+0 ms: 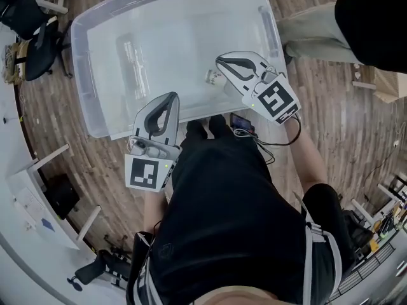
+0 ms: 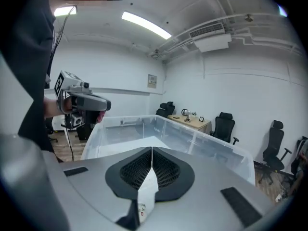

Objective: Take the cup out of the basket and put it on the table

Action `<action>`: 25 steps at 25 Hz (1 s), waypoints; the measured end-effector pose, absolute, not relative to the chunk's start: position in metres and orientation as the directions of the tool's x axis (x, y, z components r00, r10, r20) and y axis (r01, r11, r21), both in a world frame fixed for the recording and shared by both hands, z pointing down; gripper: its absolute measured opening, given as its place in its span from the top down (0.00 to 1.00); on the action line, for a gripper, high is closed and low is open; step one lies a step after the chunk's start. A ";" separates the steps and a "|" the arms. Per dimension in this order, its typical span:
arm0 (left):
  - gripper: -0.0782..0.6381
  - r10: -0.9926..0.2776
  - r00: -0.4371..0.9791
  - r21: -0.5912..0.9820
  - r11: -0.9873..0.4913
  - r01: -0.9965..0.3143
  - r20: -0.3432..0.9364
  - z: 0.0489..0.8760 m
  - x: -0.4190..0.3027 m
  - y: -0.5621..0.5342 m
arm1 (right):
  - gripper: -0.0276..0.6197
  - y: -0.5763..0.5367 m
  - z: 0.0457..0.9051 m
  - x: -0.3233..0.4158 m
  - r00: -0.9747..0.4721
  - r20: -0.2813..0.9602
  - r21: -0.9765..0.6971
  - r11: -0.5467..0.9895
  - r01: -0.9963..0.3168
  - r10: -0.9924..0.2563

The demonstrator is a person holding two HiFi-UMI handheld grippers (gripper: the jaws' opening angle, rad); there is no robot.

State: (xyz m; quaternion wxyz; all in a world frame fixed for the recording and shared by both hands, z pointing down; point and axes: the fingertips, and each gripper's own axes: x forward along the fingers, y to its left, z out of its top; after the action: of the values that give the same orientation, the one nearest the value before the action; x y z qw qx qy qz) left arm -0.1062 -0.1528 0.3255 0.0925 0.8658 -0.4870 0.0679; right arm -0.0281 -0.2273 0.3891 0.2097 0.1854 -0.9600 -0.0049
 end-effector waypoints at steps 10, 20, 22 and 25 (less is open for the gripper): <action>0.87 -0.830 0.517 0.115 -0.504 -0.856 0.211 0.332 -0.140 -0.167 | 0.93 -0.239 0.452 -0.049 -0.761 0.629 0.138 0.986 -0.094 -0.161; 0.87 -0.834 0.506 0.121 -0.491 -0.863 0.220 0.337 -0.160 -0.173 | 0.93 -0.223 0.527 -0.046 -0.574 0.819 0.102 0.977 0.189 0.026; 0.87 -0.835 0.503 0.126 -0.487 -0.864 0.224 0.338 -0.162 -0.172 | 0.93 -0.220 0.540 -0.042 -0.525 0.850 0.095 0.967 0.236 0.045; 0.87 -0.842 0.499 0.133 -0.481 -0.867 0.205 0.333 -0.165 -0.172 | 0.92 -0.215 0.558 -0.035 -0.452 0.889 0.076 0.948 0.309 0.076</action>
State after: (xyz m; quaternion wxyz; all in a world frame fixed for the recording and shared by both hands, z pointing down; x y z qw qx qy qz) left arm -0.1654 -0.1722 0.3335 0.1097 0.8586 -0.4976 0.0559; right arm -0.0349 -0.2147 0.5583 0.5110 -0.1140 -0.8443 -0.1139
